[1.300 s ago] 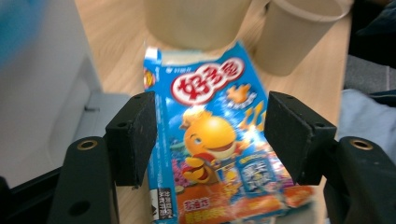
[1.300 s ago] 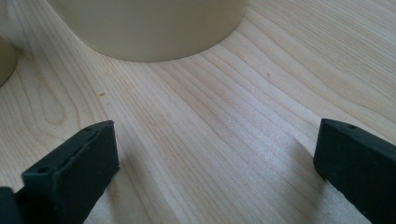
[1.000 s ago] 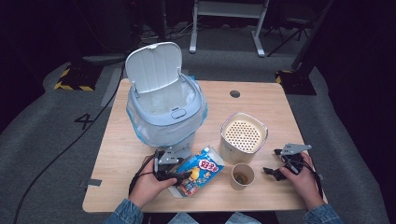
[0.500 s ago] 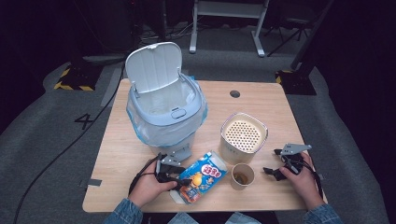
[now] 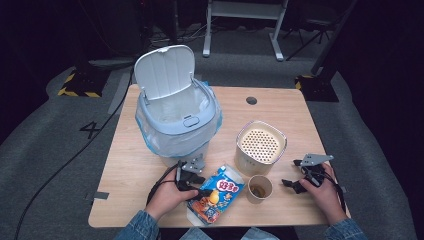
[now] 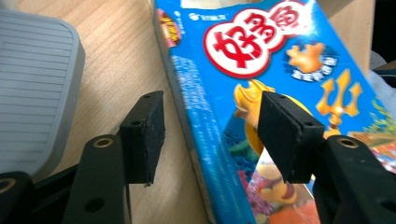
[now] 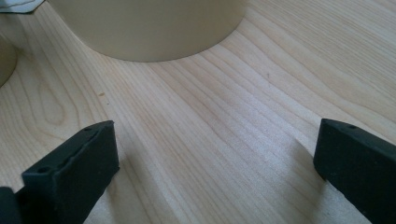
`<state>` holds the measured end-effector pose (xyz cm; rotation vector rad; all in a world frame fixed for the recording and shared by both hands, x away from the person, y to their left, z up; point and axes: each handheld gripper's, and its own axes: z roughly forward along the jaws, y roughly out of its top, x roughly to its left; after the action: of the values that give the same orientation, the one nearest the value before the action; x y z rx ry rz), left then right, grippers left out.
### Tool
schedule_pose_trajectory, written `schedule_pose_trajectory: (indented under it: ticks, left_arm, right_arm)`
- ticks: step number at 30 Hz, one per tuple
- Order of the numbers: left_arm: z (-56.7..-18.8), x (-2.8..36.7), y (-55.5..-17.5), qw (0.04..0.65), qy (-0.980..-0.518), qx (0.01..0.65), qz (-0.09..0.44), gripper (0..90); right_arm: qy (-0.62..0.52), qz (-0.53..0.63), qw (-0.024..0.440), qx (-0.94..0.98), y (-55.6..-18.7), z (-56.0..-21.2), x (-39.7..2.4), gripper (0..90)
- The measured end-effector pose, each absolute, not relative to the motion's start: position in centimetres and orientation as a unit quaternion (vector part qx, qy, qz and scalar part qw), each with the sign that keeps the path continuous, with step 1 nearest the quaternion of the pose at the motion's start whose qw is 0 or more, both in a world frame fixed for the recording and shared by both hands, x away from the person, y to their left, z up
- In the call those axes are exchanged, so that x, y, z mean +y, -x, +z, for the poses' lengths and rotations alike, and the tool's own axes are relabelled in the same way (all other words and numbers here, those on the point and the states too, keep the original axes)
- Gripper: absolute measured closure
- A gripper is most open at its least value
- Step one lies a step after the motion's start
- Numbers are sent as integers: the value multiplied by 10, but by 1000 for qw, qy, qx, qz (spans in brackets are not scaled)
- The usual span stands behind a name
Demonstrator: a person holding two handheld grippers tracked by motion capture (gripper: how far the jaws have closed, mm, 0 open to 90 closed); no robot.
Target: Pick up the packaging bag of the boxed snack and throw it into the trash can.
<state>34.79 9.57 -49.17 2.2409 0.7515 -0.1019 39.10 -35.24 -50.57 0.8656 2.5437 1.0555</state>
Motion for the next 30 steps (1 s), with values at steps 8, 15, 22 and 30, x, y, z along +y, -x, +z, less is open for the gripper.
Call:
schedule_pose_trajectory:
  ticks: [8,15,22,30]
  left_arm:
    - [-488,86,-353,346,-893,287,-33,612]
    - [-485,94,-357,354,-889,288,-27,852]
    - [-469,109,-354,417,-866,274,-32,880]
    - [-444,123,-349,465,-852,236,-37,881]
  right_arm:
    - [-298,362,127,874,-391,-506,-352,1]
    - [-298,362,127,874,-391,-506,-352,2]
    - [-298,363,127,874,-391,-506,-352,2]
    - [-298,363,127,874,-391,-506,-352,1]
